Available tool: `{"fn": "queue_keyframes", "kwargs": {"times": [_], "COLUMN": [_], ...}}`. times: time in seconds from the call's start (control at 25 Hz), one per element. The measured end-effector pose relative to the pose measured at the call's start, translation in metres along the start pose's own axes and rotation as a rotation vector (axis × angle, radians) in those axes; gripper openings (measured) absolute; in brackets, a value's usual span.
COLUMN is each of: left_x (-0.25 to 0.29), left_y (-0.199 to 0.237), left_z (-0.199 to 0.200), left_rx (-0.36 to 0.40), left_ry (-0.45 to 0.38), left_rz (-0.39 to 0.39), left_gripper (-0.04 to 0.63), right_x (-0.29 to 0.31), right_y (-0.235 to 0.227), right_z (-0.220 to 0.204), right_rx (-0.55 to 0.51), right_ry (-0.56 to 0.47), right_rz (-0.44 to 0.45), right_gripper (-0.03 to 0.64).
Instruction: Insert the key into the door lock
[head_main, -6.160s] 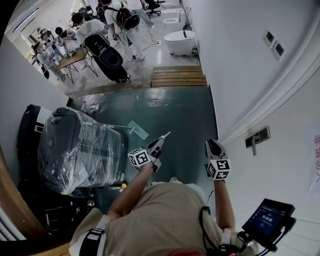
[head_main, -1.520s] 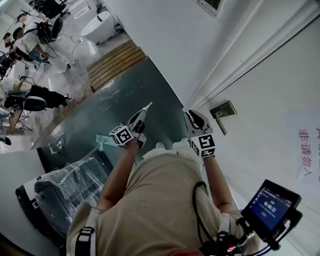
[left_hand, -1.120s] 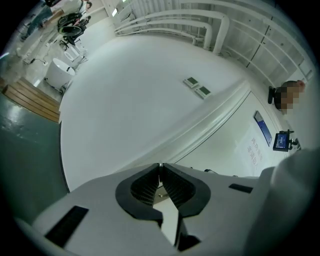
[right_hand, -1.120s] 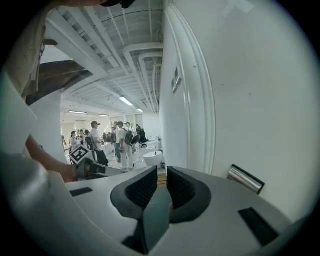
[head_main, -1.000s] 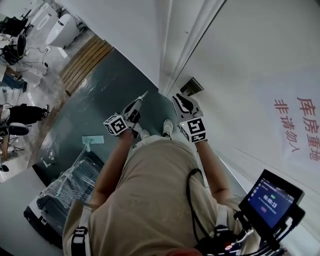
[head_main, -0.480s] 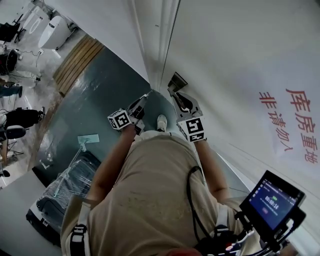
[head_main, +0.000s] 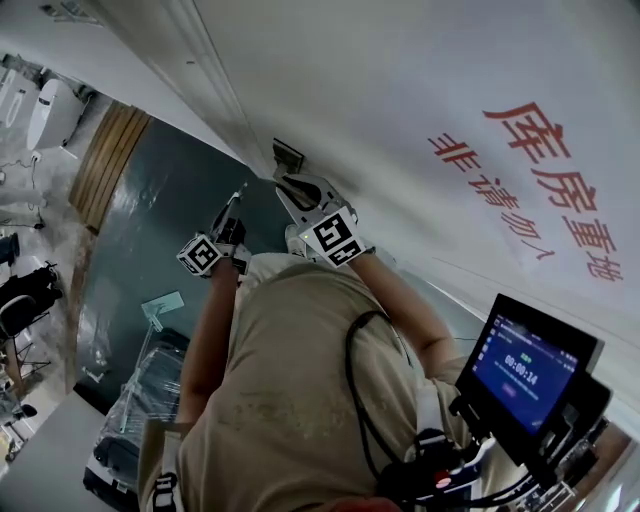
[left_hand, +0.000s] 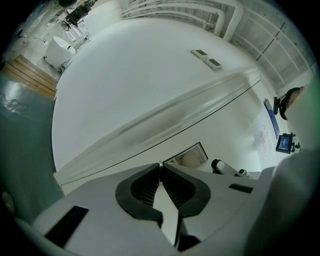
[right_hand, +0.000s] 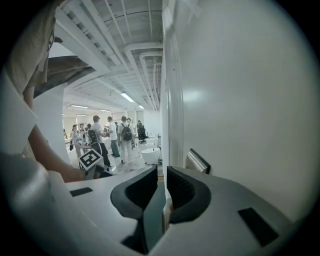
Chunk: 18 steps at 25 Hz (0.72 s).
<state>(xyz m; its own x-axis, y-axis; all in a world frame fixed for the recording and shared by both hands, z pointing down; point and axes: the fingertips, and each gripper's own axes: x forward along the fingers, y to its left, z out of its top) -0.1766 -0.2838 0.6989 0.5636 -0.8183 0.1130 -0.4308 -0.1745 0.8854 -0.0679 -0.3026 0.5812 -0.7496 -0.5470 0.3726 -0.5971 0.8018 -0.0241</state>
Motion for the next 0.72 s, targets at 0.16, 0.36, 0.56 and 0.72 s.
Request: {"fn": "queue_keyframes", "kwargs": {"times": [0.16,0.36,0.56,0.72], "left_x": [0.000,0.004,0.014,0.025], "left_y": [0.009,0.017,0.021,0.021], "left_z": [-0.002,-0.005,-0.010,-0.022], "left_rx": [0.000,0.019,0.027,-0.021], "left_ry": [0.020,0.064,0.103,0.118], "left_rz": [0.016,0.022,0.023,0.011], "left_gripper": [0.034,0.034,0.034,0.035], "right_x": [0.006,0.009,0.006,0.000], "right_y": [-0.002,-0.003,-0.005,-0.006], "right_z": [0.001,-0.007,-0.016,-0.022], "right_rx": [-0.012,-0.026,-0.047,-0.043], "right_ry": [0.005,0.034,0.061,0.067], "right_rz": [-0.007,-0.028,-0.038,-0.049], "right_gripper": [0.061,0.061,0.061,0.061]}}
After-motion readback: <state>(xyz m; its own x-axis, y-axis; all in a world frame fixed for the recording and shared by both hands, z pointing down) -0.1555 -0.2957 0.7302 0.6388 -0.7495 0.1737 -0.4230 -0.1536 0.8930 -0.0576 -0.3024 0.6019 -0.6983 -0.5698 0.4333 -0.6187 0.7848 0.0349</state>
